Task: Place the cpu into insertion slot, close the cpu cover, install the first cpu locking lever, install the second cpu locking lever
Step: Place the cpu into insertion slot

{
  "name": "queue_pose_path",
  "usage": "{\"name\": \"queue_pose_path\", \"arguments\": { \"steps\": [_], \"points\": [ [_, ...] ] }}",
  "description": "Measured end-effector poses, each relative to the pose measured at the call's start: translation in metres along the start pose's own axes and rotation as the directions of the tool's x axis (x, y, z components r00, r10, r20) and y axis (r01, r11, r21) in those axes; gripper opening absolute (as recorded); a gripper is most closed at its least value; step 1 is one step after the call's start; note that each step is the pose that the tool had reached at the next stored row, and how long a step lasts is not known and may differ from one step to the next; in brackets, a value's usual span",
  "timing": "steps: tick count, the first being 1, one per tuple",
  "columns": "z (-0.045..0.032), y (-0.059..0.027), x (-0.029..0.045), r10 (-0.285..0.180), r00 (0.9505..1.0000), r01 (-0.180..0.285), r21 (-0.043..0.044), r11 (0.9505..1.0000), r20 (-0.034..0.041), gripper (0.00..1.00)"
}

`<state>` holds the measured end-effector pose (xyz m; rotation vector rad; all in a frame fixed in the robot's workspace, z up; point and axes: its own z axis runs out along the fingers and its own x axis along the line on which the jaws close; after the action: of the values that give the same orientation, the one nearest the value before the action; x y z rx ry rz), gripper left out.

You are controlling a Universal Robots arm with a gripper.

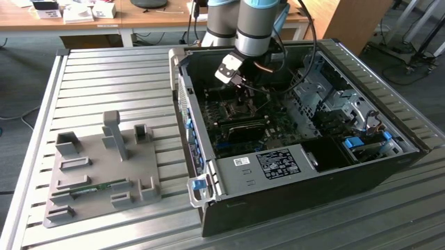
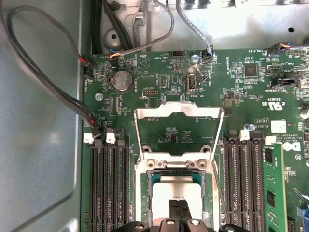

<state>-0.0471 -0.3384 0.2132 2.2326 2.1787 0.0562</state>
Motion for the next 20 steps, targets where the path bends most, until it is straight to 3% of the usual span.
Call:
{"name": "queue_pose_path", "arguments": {
  "steps": [10, 20],
  "points": [
    [-0.0074, 0.0003, 0.0001, 0.000, 1.0000, 0.000, 0.0000, 1.0000, 0.0000, 0.11],
    [-0.0077, 0.0006, 0.0001, 0.000, 1.0000, 0.000, 0.0000, 1.0000, -0.0001, 0.11]
  ]
}}
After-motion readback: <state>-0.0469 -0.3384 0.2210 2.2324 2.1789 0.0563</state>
